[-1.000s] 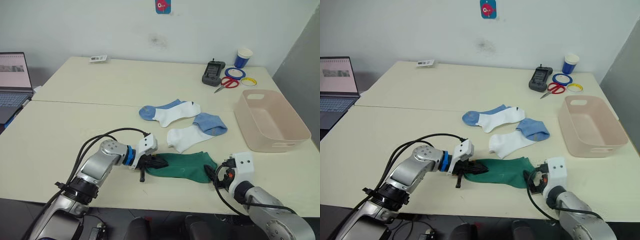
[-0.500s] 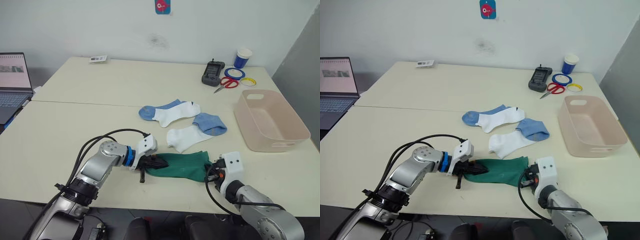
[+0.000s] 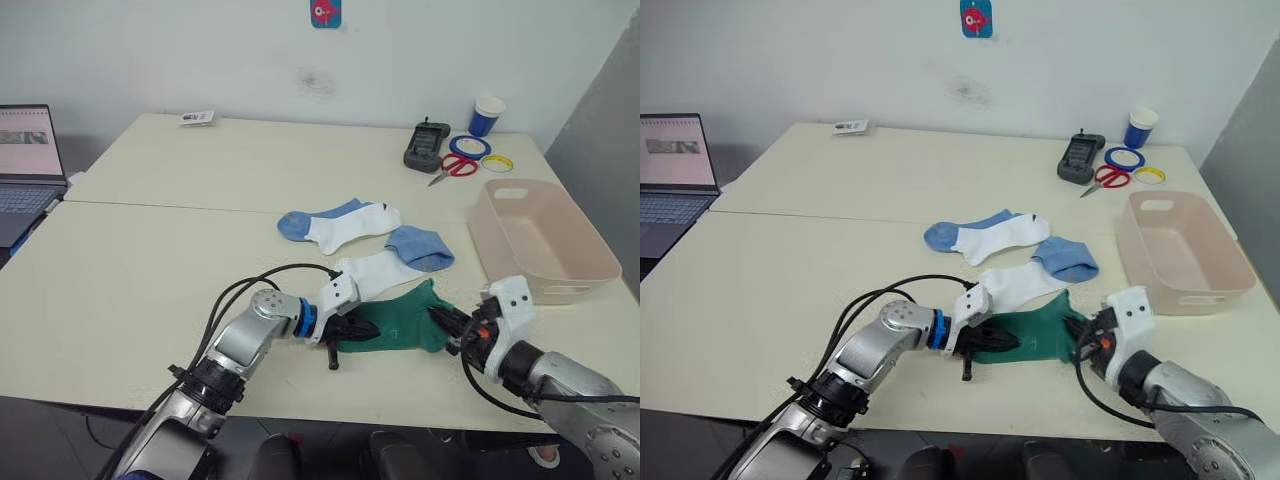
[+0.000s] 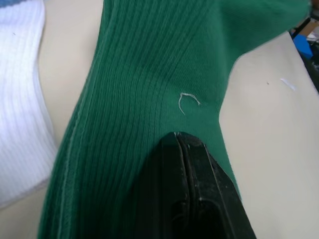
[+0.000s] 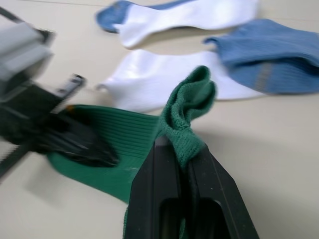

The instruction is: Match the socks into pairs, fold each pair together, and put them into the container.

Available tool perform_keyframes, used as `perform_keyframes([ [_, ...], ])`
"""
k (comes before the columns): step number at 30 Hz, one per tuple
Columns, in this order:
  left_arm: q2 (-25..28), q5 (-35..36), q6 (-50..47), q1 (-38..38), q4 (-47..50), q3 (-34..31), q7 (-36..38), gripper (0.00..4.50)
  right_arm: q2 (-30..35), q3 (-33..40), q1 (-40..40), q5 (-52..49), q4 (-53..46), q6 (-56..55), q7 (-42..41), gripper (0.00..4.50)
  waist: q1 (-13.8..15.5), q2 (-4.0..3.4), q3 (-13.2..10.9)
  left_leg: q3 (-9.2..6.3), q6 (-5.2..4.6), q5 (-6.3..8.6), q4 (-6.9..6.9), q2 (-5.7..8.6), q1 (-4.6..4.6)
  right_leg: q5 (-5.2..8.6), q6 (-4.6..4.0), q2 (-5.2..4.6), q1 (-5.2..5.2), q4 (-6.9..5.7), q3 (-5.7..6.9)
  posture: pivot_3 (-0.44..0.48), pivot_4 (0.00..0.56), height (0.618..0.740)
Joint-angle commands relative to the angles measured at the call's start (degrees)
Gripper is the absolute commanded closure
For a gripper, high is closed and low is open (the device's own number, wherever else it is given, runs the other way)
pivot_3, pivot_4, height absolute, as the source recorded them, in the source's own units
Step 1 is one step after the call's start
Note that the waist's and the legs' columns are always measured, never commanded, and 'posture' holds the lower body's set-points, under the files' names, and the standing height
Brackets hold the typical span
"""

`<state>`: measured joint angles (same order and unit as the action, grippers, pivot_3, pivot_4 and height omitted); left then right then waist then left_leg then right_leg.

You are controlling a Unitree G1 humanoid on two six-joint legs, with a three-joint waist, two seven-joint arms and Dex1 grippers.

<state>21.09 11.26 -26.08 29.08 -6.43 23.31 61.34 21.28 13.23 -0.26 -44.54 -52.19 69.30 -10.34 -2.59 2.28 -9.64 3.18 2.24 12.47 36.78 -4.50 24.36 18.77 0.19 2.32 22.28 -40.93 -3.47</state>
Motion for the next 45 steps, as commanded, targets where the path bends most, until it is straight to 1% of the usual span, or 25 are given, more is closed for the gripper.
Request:
perform_keyframes([
  [1,0.9,0.2,0.0,0.2,2.4,-0.6,0.8,4.50,-2.1,-2.9,2.6,-2.7,-1.4,2.6,2.9,4.48,0.0,-0.01,0.0,0.00,0.00,0.00,0.00,0.00,0.00,0.00,0.00,0.00,0.00,-0.01,0.00,0.000,0.150,0.725],
  [3,2.6,1.3,-1.1,0.0,5.4,-1.3,2.2,4.50,-3.4,-4.8,4.0,-2.8,-0.3,3.4,4.2,4.48,-0.2,-0.01,0.0,0.02,0.00,0.00,0.01,-0.04,0.01,0.00,0.00,-0.01,0.00,0.00,-0.02,0.000,0.150,0.725],
  [6,8.1,4.6,-5.7,1.0,11.2,-4.6,5.2,4.50,-4.7,-8.6,6.2,-1.3,2.5,3.6,5.1,4.48,-0.5,-0.01,0.0,0.04,0.00,0.00,0.00,-0.09,0.03,0.00,0.00,-0.07,0.03,0.01,-0.07,0.000,0.150,0.725],
  [8,10.4,5.9,-8.1,1.4,12.6,-5.6,5.9,4.50,-4.6,-9.8,6.8,-0.9,3.6,3.3,5.1,4.48,-0.6,-0.02,0.0,0.03,0.00,0.00,0.00,-0.12,0.03,0.00,0.00,-0.11,0.03,0.00,-0.05,0.000,0.150,0.725],
  [10,12.4,4.4,-6.8,0.8,11.3,-5.2,6.0,4.50,-4.3,-11.5,7.9,-0.3,5.3,2.9,4.7,4.48,-0.6,-0.03,0.0,0.04,0.00,0.00,0.00,-0.09,0.03,0.00,0.01,-0.16,0.02,0.02,-0.03,0.000,0.150,0.725],
  [12,12.8,1.9,-4.0,-0.2,8.8,-4.2,5.0,4.50,-4.3,-13.5,9.6,0.4,7.2,2.7,4.1,4.48,-0.6,-0.03,0.0,0.09,0.00,0.00,0.00,-0.06,0.04,0.01,0.01,-0.23,0.01,0.05,-0.05,0.000,0.150,0.725],
  [14,11.7,1.4,-3.9,-0.7,7.7,-4.1,3.7,4.50,-4.6,-15.2,11.2,1.1,9.0,2.7,3.8,4.48,-0.5,-0.02,0.0,0.11,0.00,0.00,0.02,-0.03,0.05,0.01,0.01,-0.27,0.02,0.06,-0.06,0.000,0.150,0.725],
  [19,11.0,0.9,-2.8,-1.3,7.4,-3.9,3.8,4.50,-5.3,-20.9,15.2,4.3,14.4,2.1,3.2,4.48,-0.5,-0.02,0.0,0.05,0.00,0.00,0.01,-0.06,0.09,0.01,0.01,-0.27,0.05,0.05,0.00,0.000,0.150,0.725],
  [23,11.3,2.1,-2.5,-0.7,6.7,-6.8,2.9,4.50,-5.7,-23.7,16.3,6.2,17.5,0.7,1.9,4.48,-0.5,-0.02,0.0,0.06,0.00,0.00,0.01,-0.06,0.09,0.00,0.01,-0.26,0.05,0.05,-0.01,0.000,0.150,0.725],
  [26,12.6,2.6,-2.0,-0.5,6.5,-9.1,2.6,4.50,-6.8,-23.5,18.0,6.4,17.4,0.3,1.6,3.68,-0.5,-0.03,0.0,0.06,0.00,0.00,0.01,-0.07,0.10,0.00,0.01,-0.26,0.06,0.05,-0.01,0.000,0.150,0.725],
  [28,13.4,2.7,-1.7,-0.5,6.3,-11.0,2.1,4.50,-7.5,-22.5,19.4,5.0,15.8,1.8,1.5,3.01,-0.6,-0.03,0.0,0.07,0.00,0.00,0.01,-0.08,0.09,0.00,0.01,-0.26,0.07,0.03,-0.01,0.000,0.150,0.725],
  [30,13.7,3.3,-2.0,0.1,6.0,-13.0,1.2,4.50,-8.2,-21.1,20.6,3.1,14.1,3.7,1.2,2.24,-0.6,-0.03,0.0,0.04,0.00,0.00,0.01,-0.09,0.09,0.00,0.01,-0.26,0.07,0.03,0.02,0.000,0.150,0.725],
  [34,12.0,5.6,-2.1,4.0,5.7,-16.3,0.2,4.50,-7.1,-18.8,21.7,0.9,11.2,6.1,0.4,0.88,-0.1,-0.03,0.0,0.01,0.00,0.00,0.01,-0.08,0.14,0.00,0.01,-0.27,0.07,0.05,0.07,0.000,0.150,0.725],
  [36,10.2,8.8,-3.7,6.8,7.0,-17.1,1.1,4.50,-4.1,-16.9,21.4,0.6,9.1,5.9,-0.8,0.16,0.3,-0.03,0.0,0.01,0.00,0.00,0.06,-0.05,0.22,0.00,0.01,-0.31,0.09,0.07,0.10,0.000,0.150,0.725],
  [38,8.8,11.5,-6.0,8.6,8.5,-16.9,2.5,4.50,-0.9,-15.7,20.7,1.7,7.9,4.6,-1.7,0.16,0.7,-0.02,0.0,0.02,0.00,0.00,0.10,0.04,0.32,0.00,0.02,-0.38,0.11,0.12,0.14,0.000,0.150,0.725],
  [39,8.6,11.9,-6.1,9.2,9.3,-15.5,4.1,4.50,0.5,-15.0,19.9,2.6,7.9,3.8,-1.6,0.27,0.7,-0.02,0.0,0.03,0.00,0.00,0.10,0.04,0.33,0.00,0.02,-0.39,0.11,0.17,0.13,0.000,0.150,0.725],
  [42,7.1,9.9,-3.6,10.0,9.8,-9.2,7.9,4.50,5.5,-15.8,16.2,7.3,9.0,-0.1,-1.7,1.13,0.7,-0.03,0.0,0.04,0.00,0.00,0.09,0.05,0.33,-0.01,0.03,-0.38,0.10,0.20,0.10,0.000,0.150,0.725],
  [44,5.7,7.1,-0.8,10.5,7.4,-6.3,7.9,4.50,6.6,-17.7,14.8,9.1,10.0,-2.5,-2.3,1.83,0.8,-0.04,0.0,0.04,0.00,0.00,0.06,0.05,0.33,0.00,0.04,-0.37,0.11,0.19,0.12,0.000,0.150,0.725],
  [45,5.0,5.6,0.0,11.0,5.6,-4.9,7.5,4.50,6.4,-18.8,14.3,9.7,10.5,-3.4,-2.5,2.28,0.8,-0.03,0.0,0.03,0.00,0.00,0.06,0.03,0.33,0.00,0.04,-0.34,0.11,0.19,0.12,0.000,0.150,0.725],
])
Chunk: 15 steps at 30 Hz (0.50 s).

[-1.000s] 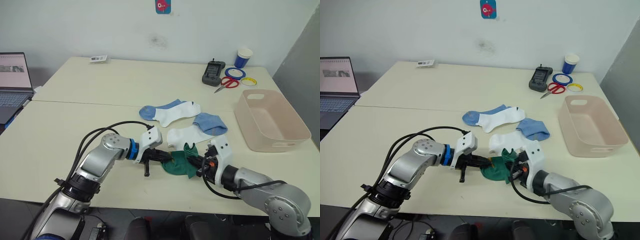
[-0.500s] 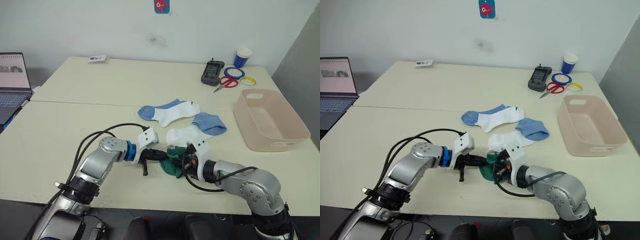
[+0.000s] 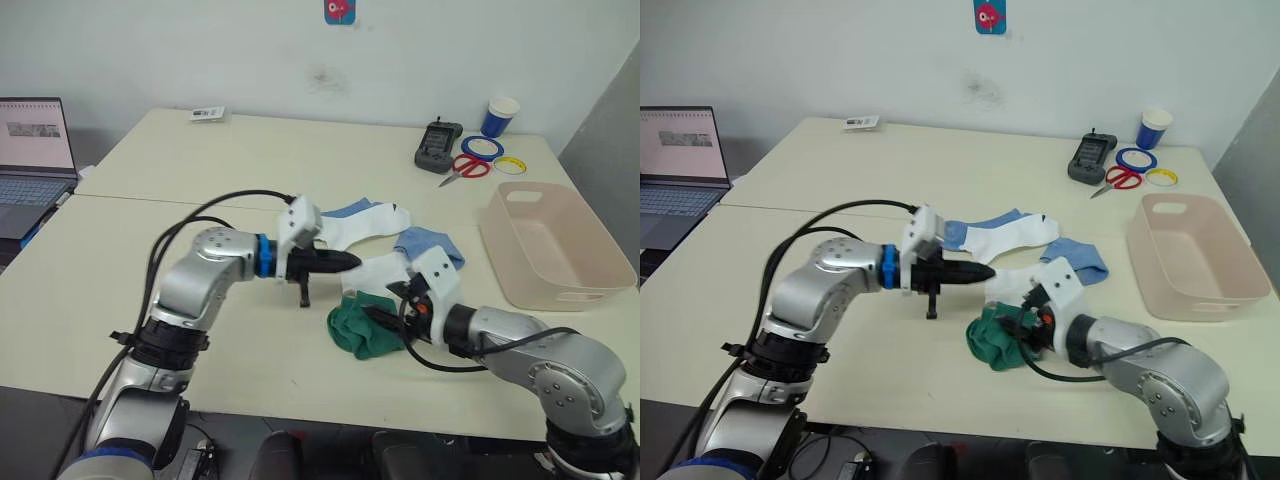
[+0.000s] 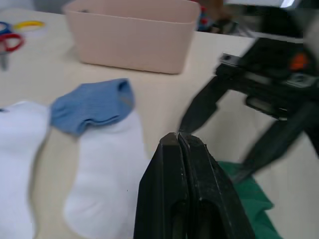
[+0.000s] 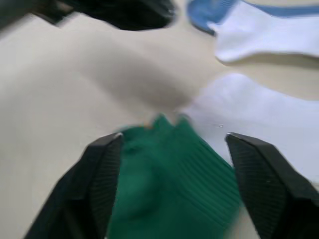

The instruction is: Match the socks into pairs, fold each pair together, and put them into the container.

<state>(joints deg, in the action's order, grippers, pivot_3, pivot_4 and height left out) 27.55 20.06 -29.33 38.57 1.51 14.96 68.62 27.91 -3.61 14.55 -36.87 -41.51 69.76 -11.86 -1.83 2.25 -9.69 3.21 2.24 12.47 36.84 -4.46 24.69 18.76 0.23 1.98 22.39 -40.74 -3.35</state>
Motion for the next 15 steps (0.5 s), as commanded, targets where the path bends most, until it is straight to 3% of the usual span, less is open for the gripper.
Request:
perform_keyframes([
  [1,-2.0,-4.3,4.4,1.9,-4.0,4.4,0.2,4.50,-0.5,-2.9,-0.8,2.6,0.4,-4.6,-1.1,2.60,-0.2,0.00,0.0,0.00,0.00,0.00,0.01,0.00,0.00,0.00,0.00,0.02,0.00,-0.01,0.01,0.000,0.150,0.725],
  [6,-3.9,-10.3,9.2,2.2,-12.1,8.6,-1.0,4.50,-1.0,-9.5,-2.5,7.9,3.7,-9.2,-1.5,4.38,-0.7,-0.01,0.0,-0.05,-0.01,0.00,0.02,0.01,-0.07,0.00,-0.01,0.35,0.06,-0.11,-0.08,0.000,0.150,0.725],
  [15,-1.3,-17.5,14.9,0.4,-19.5,10.2,-1.6,4.50,3.5,-11.2,-8.2,10.1,1.5,-9.5,-4.8,4.45,-0.5,0.02,0.0,-0.01,-0.01,0.00,0.08,-0.10,-0.02,0.00,0.00,0.21,0.03,-0.09,-0.11,0.000,0.150,0.725],
])
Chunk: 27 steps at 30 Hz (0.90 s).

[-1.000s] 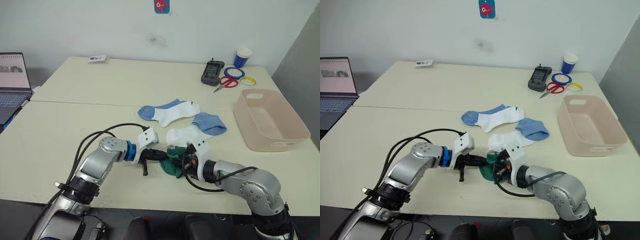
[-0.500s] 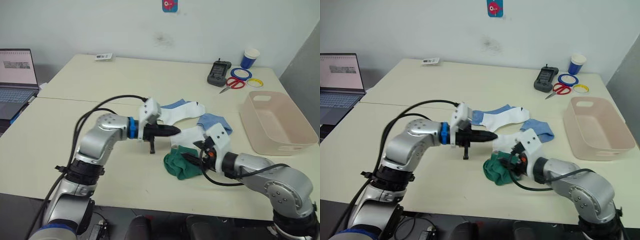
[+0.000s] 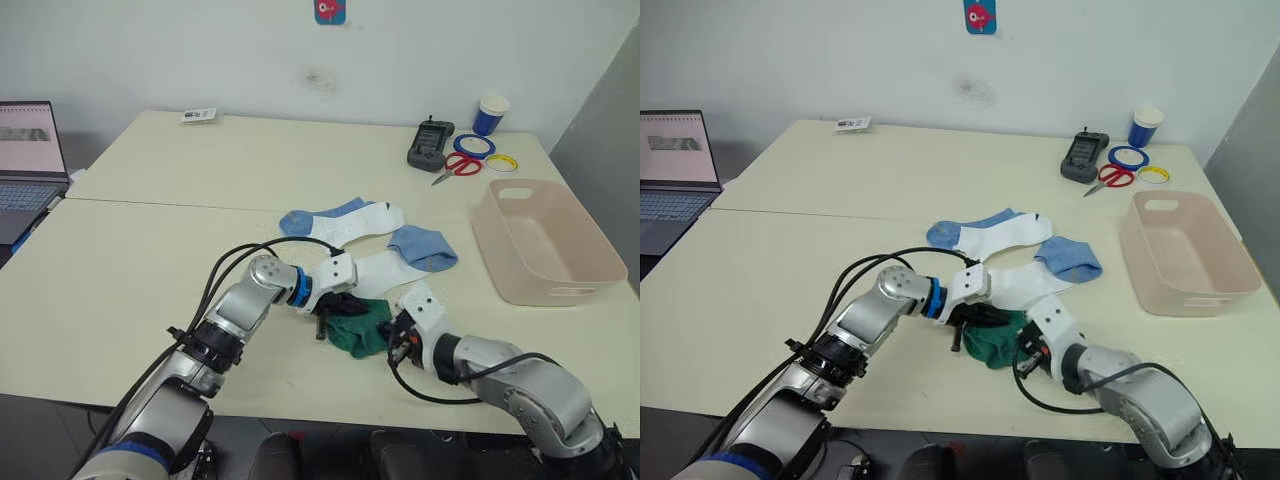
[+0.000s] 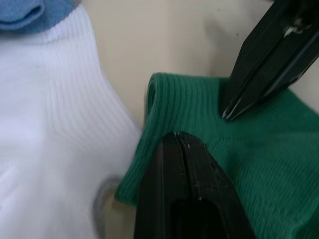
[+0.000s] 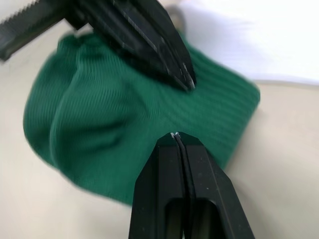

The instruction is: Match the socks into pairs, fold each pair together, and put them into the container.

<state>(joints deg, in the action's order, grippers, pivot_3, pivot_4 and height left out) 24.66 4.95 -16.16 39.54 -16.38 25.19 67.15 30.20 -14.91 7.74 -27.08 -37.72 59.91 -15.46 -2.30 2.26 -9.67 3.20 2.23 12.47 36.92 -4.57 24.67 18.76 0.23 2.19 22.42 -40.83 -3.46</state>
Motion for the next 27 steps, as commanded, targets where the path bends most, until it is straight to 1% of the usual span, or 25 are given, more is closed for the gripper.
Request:
perform_keyframes([
  [1,1.7,-1.7,1.5,-0.7,-1.4,-0.8,0.1,4.50,1.9,0.1,-2.0,0.2,-3.2,0.3,-1.6,4.45,0.0,0.00,0.0,0.01,0.00,0.00,0.00,0.01,-0.02,0.00,0.00,-0.02,0.00,0.00,0.00,0.000,0.150,0.725],
  [4,1.7,1.0,1.2,-0.9,0.1,-3.4,1.2,4.50,2.7,0.2,-2.6,0.1,-5.2,0.1,-2.4,4.45,-0.1,0.00,0.0,0.01,0.00,0.00,0.00,0.00,-0.10,0.00,0.01,-0.02,-0.05,-0.03,-0.01,0.000,0.150,0.725],
  [8,2.7,9.5,-1.5,-1.4,9.5,-6.9,8.2,4.50,2.2,3.8,0.2,-1.6,-7.1,0.2,-3.4,4.45,-0.3,-0.01,-0.1,0.00,0.00,0.00,-0.01,0.00,-0.08,0.00,0.01,0.03,-0.01,-0.04,0.01,0.000,0.150,0.725],
  [11,3.6,10.8,-5.3,-1.6,13.1,-6.8,8.9,4.50,1.4,5.2,2.4,-2.0,-6.4,0.9,-3.3,4.45,-0.1,-0.02,-0.1,-0.03,0.01,-0.01,0.00,-0.01,-0.03,0.00,0.01,0.00,-0.01,-0.03,0.04,0.000,0.150,0.725],
  [14,4.0,9.8,-5.1,-2.0,14.8,-4.7,10.0,4.50,-1.2,4.4,5.9,0.7,-1.4,-0.6,-1.6,4.45,-0.1,-0.02,-0.1,-0.03,0.01,-0.01,0.01,0.01,-0.05,0.00,0.01,-0.02,-0.04,-0.02,0.03,0.000,0.150,0.725],
  [17,5.3,5.0,-2.9,-3.1,12.2,-0.3,10.8,4.50,-3.4,0.7,8.7,4.8,6.2,-3.9,-1.2,4.45,-0.2,-0.03,0.0,-0.01,0.01,-0.01,0.01,0.04,-0.08,0.00,0.01,0.01,-0.04,-0.03,0.01,0.000,0.150,0.725],
  [22,5.7,1.2,0.6,-3.8,7.1,1.6,10.4,4.50,-4.8,-1.8,9.4,7.6,10.3,-5.6,-2.4,4.45,0.2,-0.03,0.0,0.00,0.00,0.00,-0.02,0.00,-0.02,-0.01,0.00,0.03,0.04,-0.03,0.01,0.000,0.150,0.725],
  [25,6.4,-0.8,2.9,-4.4,4.9,2.3,10.2,4.50,-3.9,-2.5,8.8,9.4,11.5,-6.0,-3.0,4.45,0.2,-0.04,0.0,0.03,0.00,0.00,0.00,0.00,-0.01,-0.01,0.00,0.00,0.04,-0.03,-0.02,0.000,0.150,0.725],
  [27,6.7,-0.8,2.6,-4.8,4.6,1.7,10.0,4.50,-3.1,-1.7,8.2,10.3,11.7,-6.0,-3.0,4.45,0.2,-0.04,0.0,0.02,0.00,0.00,0.02,0.00,-0.02,-0.01,-0.01,-0.01,0.01,-0.04,-0.01,0.000,0.150,0.725],
])
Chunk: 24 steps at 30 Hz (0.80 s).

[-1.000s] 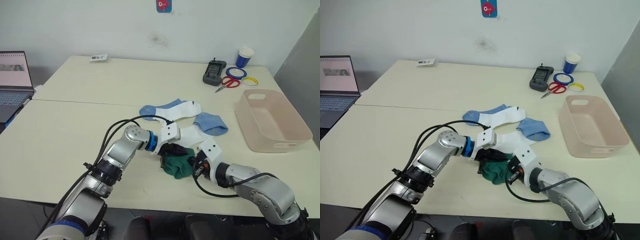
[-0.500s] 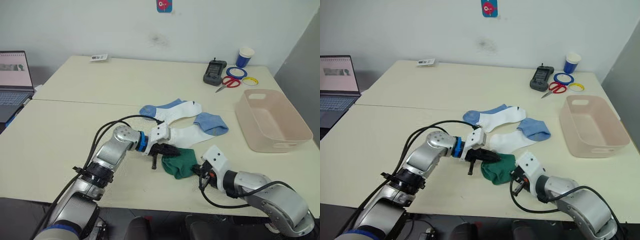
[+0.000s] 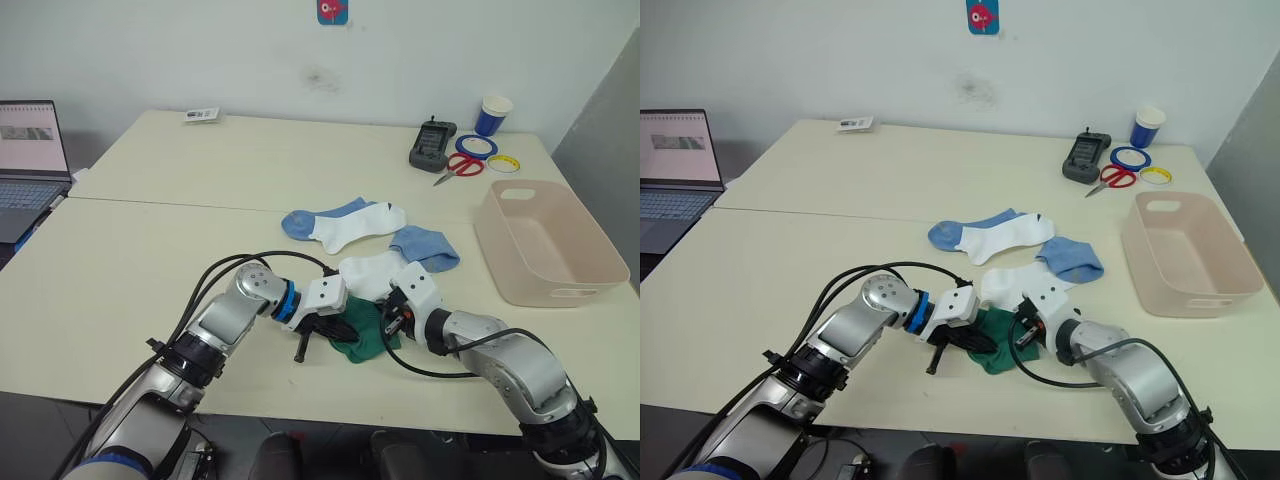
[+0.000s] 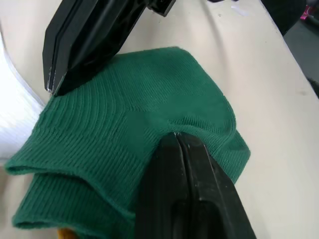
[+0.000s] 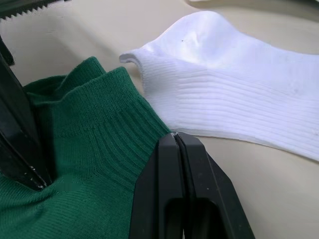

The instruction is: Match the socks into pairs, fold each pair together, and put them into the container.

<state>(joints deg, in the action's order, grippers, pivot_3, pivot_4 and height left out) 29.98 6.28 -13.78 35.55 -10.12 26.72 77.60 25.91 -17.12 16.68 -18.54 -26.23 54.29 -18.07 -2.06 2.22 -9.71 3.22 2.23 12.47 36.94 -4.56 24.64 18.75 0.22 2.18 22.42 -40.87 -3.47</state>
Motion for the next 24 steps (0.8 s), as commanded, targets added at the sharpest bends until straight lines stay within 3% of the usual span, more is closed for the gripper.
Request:
perform_keyframes([
  [1,1.7,-1.9,0.1,-1.1,-1.5,-0.2,-0.3,4.50,1.7,0.9,-1.0,2.3,0.2,-0.6,-0.5,4.45,0.0,0.00,0.0,0.00,0.00,0.00,0.00,0.00,-0.04,0.00,0.00,-0.01,-0.03,0.00,0.00,0.000,0.150,0.725],
  [6,1.7,1.9,-2.3,-2.1,3.4,-3.6,-0.8,4.50,1.6,5.9,-2.3,1.5,-2.7,-1.9,-0.7,4.45,0.0,-0.01,0.0,-0.01,0.00,0.00,-0.02,-0.02,-0.11,0.00,0.00,0.00,-0.07,-0.01,0.02,0.000,0.150,0.725],
  [12,1.4,2.8,-7.4,2.0,7.6,-5.6,-2.8,4.50,0.2,13.7,-5.4,-3.3,-9.9,2.6,-0.7,4.45,0.1,-0.01,0.0,-0.04,0.00,0.00,-0.01,-0.01,-0.04,0.00,0.01,0.00,-0.05,-0.02,0.03,0.000,0.150,0.725],
  [20,1.1,-1.9,-2.8,0.7,2.3,-1.9,-2.9,4.50,-3.5,17.9,-6.8,-6.7,-12.9,10.1,1.6,4.45,0.0,-0.02,0.0,-0.01,0.00,0.00,-0.02,-0.01,-0.07,0.00,0.00,0.01,-0.04,-0.04,0.01,0.000,0.150,0.725],
  [24,2.5,-3.8,-0.4,-0.5,-0.2,-1.4,-2.9,4.50,-6.0,22.7,-5.7,-13.5,-11.3,18.1,-0.6,4.45,0.1,-0.02,0.0,0.00,0.00,0.00,-0.02,-0.01,-0.08,0.00,0.00,0.00,-0.05,-0.04,0.00,0.000,0.150,0.725],
])
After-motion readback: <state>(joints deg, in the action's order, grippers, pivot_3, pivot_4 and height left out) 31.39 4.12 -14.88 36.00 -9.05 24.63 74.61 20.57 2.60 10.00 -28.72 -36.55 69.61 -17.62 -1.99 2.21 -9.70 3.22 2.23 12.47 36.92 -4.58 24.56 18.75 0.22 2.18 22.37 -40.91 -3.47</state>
